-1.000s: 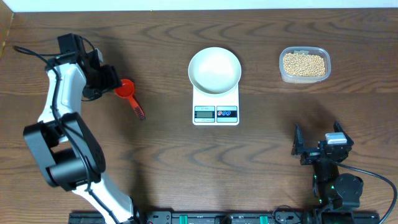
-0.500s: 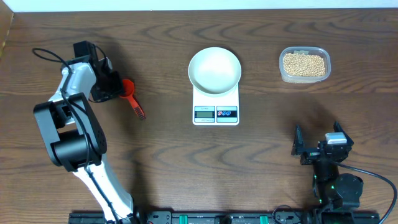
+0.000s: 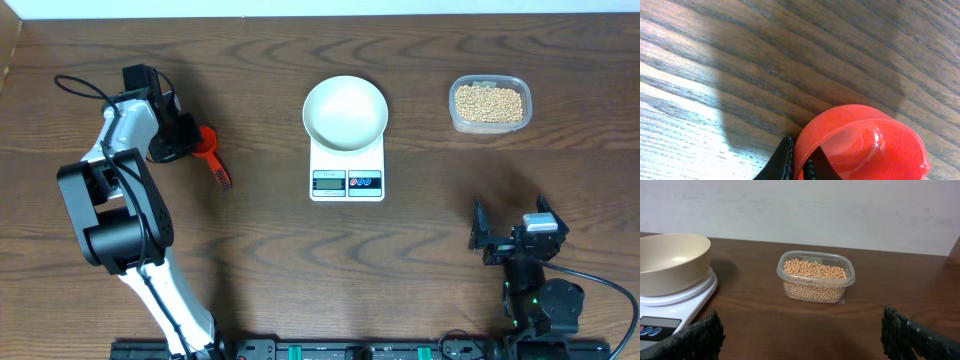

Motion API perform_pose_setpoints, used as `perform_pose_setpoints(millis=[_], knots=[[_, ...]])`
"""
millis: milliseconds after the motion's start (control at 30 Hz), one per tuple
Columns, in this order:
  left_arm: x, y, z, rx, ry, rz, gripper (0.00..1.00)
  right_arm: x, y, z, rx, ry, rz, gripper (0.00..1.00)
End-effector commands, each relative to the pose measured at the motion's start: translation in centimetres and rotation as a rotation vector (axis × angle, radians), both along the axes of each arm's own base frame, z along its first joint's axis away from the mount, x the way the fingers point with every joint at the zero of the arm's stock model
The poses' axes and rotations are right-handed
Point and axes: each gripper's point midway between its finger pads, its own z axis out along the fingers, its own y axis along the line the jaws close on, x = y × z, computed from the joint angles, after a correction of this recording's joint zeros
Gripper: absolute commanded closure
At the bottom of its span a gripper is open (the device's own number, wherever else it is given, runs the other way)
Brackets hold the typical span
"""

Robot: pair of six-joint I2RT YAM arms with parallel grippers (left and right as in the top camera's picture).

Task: Scoop item into bowl and weigh 50g on scale
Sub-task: 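Reach left gripper to the red scoop and grasp its handle, then lift the red scoop with left gripper and carry it over the bowl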

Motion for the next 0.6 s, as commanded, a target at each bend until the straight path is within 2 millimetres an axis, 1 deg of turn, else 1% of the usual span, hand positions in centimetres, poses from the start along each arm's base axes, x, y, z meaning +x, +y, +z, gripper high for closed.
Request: perform_pose_setpoints(millis=[0,67,167,267,333,400,467,500,533,567], knots=[[0.4,0.3,1.6,0.014,-0.023,0.063,0.93,0.0,0.1,-0.1,-0.005,-0.001,0.001,0.01],[0.9,-0.2,3.7,-0.012,-0.076,0.071,0.93,0.0,0.1,-0.1,-0.005,-0.001,0.001,0.01],[1.6,-1.1,7.6,-0.068,-0.169,0.11,0.93,0.0,0.1,-0.1,-0.005,-0.001,0.001,0.01],[1.9,-2.6,11.5,-0.171,-0.248,0.177,0.93,0.0,0.1,-0.1,-0.005,-0.001,0.001,0.01],[1.8,-4.2,14.0,-0.256,-0.28,0.218,0.93,0.0,0.1,-0.1,-0.005,-0.001,0.001,0.01],[1.5,-5.4,15.3,-0.29,-0.288,0.244,0.93,0.0,0.1,-0.1,-0.005,-0.001,0.001,0.01],[1.2,-6.8,16.1,-0.304,-0.285,0.244,0.93,0.0,0.1,-0.1,-0.005,-0.001,0.001,0.01],[1.1,-7.8,16.3,-0.312,-0.278,0.235,0.93,0.0,0.1,-0.1,-0.005,-0.001,0.001,0.01],[0.9,-9.8,16.3,-0.327,-0.261,0.216,0.93,0.0,0.1,-0.1,-0.005,-0.001,0.001,0.01],[0.9,-11.0,16.3,-0.333,-0.254,0.195,0.93,0.0,0.1,-0.1,-0.005,-0.001,0.001,0.01]])
